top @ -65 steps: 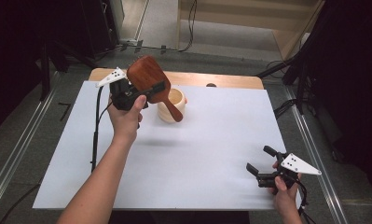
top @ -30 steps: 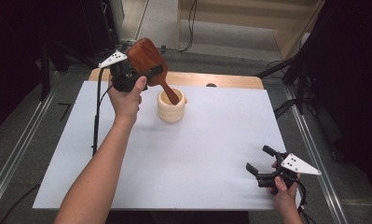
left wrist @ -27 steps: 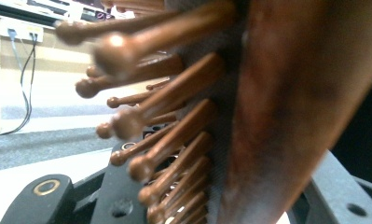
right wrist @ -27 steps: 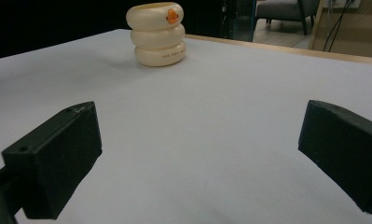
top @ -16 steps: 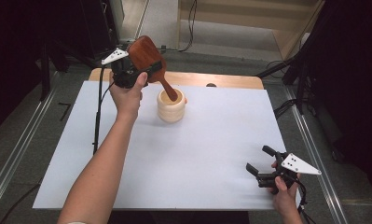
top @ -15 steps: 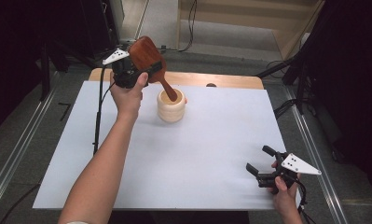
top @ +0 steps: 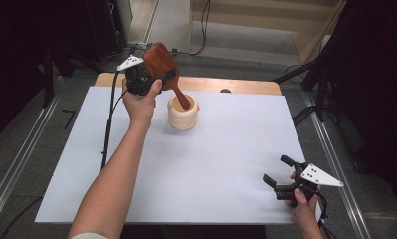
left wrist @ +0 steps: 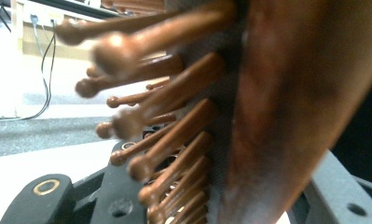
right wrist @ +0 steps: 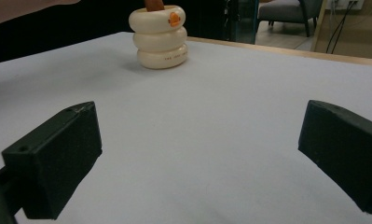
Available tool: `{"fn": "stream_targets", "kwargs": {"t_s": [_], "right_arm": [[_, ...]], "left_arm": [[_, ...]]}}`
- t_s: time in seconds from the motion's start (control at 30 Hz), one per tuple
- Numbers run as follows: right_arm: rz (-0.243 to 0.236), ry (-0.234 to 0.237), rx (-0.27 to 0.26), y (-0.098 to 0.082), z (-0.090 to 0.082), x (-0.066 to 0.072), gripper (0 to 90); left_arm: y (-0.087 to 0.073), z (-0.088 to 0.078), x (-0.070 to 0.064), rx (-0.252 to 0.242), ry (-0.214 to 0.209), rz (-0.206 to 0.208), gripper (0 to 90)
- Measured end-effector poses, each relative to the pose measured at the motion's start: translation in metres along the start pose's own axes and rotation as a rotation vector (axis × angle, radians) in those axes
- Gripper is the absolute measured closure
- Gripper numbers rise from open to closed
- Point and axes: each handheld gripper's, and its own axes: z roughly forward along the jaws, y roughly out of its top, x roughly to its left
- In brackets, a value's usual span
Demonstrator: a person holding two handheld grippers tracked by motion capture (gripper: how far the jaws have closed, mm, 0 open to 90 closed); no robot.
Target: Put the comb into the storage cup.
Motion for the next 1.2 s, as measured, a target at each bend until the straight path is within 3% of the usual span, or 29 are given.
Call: {"fn": "stream_targets", "kwargs": {"t_s": [0.7, 1.2], "right_arm": [[-0.011, -0.002, 0.004, 0.0, 0.001, 0.0, 0.0], [-0.003, 0.001, 0.0, 0.0, 0.0, 0.0, 0.0]], "left_arm": [[-0.026, 0.007, 0.011, 0.026, 0.024, -0.041, 57.7], [-0.041, 0.016, 0.009, 0.066, 0.046, -0.015, 57.5]]}}
